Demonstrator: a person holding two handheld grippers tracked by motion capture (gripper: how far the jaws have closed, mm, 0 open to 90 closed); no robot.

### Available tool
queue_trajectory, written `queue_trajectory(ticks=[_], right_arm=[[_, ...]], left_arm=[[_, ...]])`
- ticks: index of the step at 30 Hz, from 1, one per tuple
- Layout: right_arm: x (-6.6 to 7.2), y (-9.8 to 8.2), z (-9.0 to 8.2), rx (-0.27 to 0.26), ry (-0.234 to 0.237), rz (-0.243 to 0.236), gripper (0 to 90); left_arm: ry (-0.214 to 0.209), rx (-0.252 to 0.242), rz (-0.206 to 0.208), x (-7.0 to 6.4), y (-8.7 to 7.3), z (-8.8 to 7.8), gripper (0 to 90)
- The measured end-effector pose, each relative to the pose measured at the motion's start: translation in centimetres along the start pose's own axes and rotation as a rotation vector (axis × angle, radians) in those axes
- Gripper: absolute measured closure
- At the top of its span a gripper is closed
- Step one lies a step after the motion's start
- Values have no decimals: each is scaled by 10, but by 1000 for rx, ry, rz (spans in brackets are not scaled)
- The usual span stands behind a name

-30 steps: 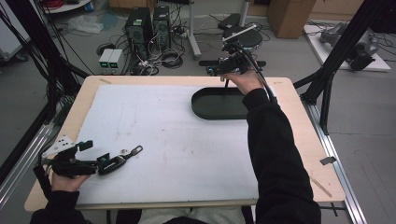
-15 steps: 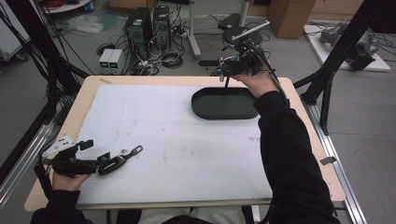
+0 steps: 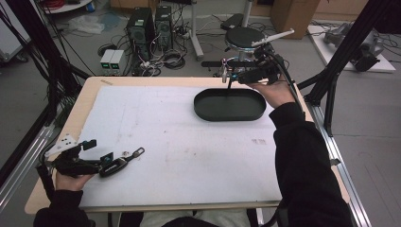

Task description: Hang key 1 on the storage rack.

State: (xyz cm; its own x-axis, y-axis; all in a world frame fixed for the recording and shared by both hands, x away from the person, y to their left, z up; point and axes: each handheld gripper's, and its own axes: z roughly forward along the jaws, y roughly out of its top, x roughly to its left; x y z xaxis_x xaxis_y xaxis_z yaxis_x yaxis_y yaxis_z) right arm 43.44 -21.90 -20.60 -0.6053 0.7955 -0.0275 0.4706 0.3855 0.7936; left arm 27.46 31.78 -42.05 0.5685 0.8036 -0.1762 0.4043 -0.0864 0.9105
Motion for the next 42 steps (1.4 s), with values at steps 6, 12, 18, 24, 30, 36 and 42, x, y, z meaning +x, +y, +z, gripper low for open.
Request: queue_trajectory(ticks=[6, 12, 18, 24, 30, 36, 42], right_arm=[[-4, -22, 2, -10, 9, 15, 8], [-3, -49, -2, -39, -1, 11, 8], [-7, -75, -3, -40, 6, 38, 8], [-9, -102, -2, -32, 16, 59, 8], [-11, -127, 3, -25, 10, 81, 8], [-11, -156, 12, -13, 32, 112, 8], [-12, -181, 20, -10, 43, 131, 8]], left_arm=[[0, 1, 0, 0, 0, 0, 47], [0, 2, 2, 0, 0, 0, 47], [-1, 7, 3, 0, 0, 0, 47], [0, 1, -1, 0, 0, 0, 47], [3, 6, 0, 0, 0, 1, 47], [-1, 14, 0, -1, 0, 2, 47], [4, 12, 1, -1, 0, 2, 47]])
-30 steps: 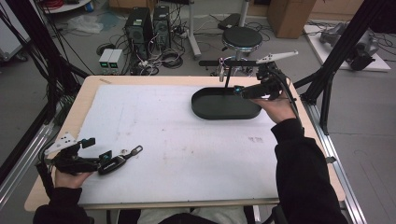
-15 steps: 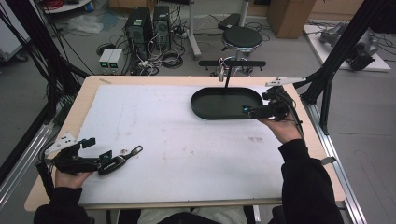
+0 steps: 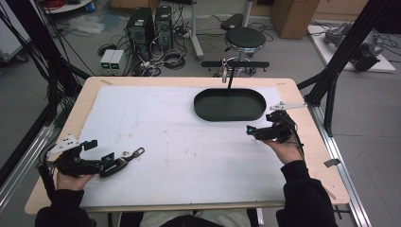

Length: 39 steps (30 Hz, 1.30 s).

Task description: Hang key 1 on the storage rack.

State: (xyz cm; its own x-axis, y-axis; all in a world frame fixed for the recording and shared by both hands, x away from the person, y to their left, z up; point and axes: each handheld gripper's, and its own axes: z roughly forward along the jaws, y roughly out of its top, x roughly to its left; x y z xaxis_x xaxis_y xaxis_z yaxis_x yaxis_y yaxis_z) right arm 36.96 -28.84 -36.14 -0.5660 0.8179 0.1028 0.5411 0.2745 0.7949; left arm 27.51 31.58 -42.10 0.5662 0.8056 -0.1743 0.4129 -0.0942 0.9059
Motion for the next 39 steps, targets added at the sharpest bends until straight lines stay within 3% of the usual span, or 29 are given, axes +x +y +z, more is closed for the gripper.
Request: queue_trajectory(ticks=[18, 24, 33, 39], right_arm=[[-8, -43, 2, 16, 7, 33, 8], [-4, -54, -2, -1, -10, 9, 8], [-3, -68, 1, 14, 2, 27, 8], [1, -73, -3, -19, 2, 22, 8]], left_arm=[[5, 7, 0, 0, -1, 0, 47], [6, 9, 0, 0, -1, 0, 47], [2, 13, 0, 0, -1, 0, 47], [-2, 26, 2, 0, -1, 2, 47]])
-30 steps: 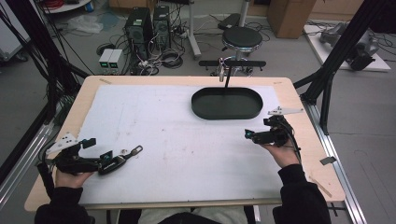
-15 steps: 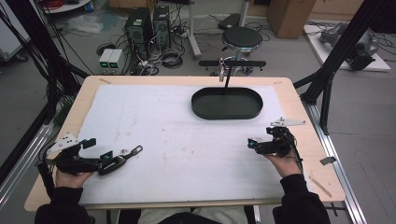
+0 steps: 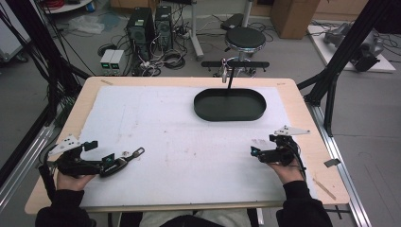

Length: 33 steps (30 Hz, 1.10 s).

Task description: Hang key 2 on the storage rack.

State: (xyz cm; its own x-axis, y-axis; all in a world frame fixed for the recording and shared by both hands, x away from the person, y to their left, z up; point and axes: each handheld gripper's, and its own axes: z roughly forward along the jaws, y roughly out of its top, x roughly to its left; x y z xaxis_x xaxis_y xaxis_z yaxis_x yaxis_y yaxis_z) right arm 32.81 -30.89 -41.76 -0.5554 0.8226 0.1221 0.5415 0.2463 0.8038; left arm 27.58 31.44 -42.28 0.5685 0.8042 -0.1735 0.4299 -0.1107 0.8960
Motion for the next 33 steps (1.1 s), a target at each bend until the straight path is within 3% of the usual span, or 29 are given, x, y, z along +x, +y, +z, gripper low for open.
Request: queue_trajectory(ticks=[11, 18, 23, 29, 33], right_arm=[[6, -10, -3, -26, 8, -14, 8], [10, -12, -5, -28, 13, -28, 8], [10, -14, -5, -26, 14, -37, 8], [11, -14, -4, -24, 17, -39, 8], [13, -13, -4, -23, 15, -56, 8]], left_arm=[[-10, 42, 28, -2, 3, 9, 47], [-22, 108, 80, -6, 12, 26, 47], [-41, 145, 76, -6, 13, 31, 47], [-69, 233, 140, -16, 24, 46, 47], [-65, 331, 181, -19, 23, 58, 47]])
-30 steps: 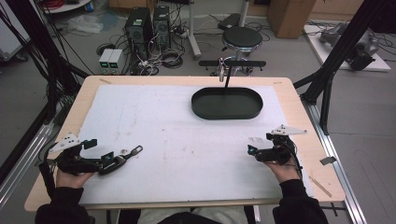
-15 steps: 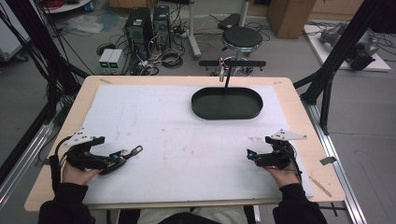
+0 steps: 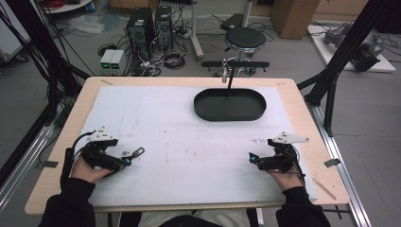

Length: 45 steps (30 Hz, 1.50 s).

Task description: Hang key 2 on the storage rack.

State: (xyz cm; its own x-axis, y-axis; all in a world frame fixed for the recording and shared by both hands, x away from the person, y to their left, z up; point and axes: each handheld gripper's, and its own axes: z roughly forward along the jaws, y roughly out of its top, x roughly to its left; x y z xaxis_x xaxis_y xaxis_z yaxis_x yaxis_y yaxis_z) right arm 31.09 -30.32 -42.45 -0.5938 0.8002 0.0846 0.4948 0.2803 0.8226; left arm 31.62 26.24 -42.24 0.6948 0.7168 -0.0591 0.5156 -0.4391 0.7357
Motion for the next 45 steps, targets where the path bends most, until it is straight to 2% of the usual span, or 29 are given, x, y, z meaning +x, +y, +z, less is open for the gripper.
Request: queue_trajectory(ticks=[9, 13, 16, 22, 23, 24, 28, 30, 31, 32, 33, 34, 35, 40, 45], right_arm=[[-1, 1, -1, -8, 8, 2, 8], [0, 1, -1, -8, 13, 1, 8], [1, 1, -1, -9, 17, 0, 8], [2, 1, -2, -10, 23, 2, 8], [1, 2, -1, -12, 25, 1, 8], [1, 2, -1, -13, 25, 4, 8], [2, 3, -2, -23, 28, 6, 8], [2, 3, -3, -27, 33, 5, 8], [2, 3, -4, -31, 38, 7, 8], [2, 3, -5, -38, 50, 10, 8], [2, 3, -6, -47, 60, 13, 8], [3, 3, -8, -54, 63, 21, 8], [2, 3, -9, -62, 62, 23, 8], [-1, 2, -11, -73, 57, 36, 8], [0, 2, -10, -70, 60, 33, 8]], left_arm=[[-35, 98, -19, 2, 5, 12, 48], [-59, 160, 20, -3, 16, 20, 62], [-60, 230, 58, -7, 24, 27, 89], [-57, 301, 41, -6, 26, 32, 119], [-71, 309, 36, -5, 25, 32, 135], [-86, 308, 32, -5, 25, 32, 168], [-61, 314, 35, -5, 26, 29, 288], [-4, 312, 32, -4, 26, 27, 429], [21, 307, 29, -3, 26, 26, 545], [28, 304, 29, -3, 25, 25, 617], [23, 304, 28, -2, 24, 24, 719], [-1, 302, 28, -1, 23, 22, 746], [-23, 304, 19, 0, 22, 21, 817], [-26, 313, 29, -1, 23, 20, 835], [-32, 302, 47, -1, 23, 19, 846]])
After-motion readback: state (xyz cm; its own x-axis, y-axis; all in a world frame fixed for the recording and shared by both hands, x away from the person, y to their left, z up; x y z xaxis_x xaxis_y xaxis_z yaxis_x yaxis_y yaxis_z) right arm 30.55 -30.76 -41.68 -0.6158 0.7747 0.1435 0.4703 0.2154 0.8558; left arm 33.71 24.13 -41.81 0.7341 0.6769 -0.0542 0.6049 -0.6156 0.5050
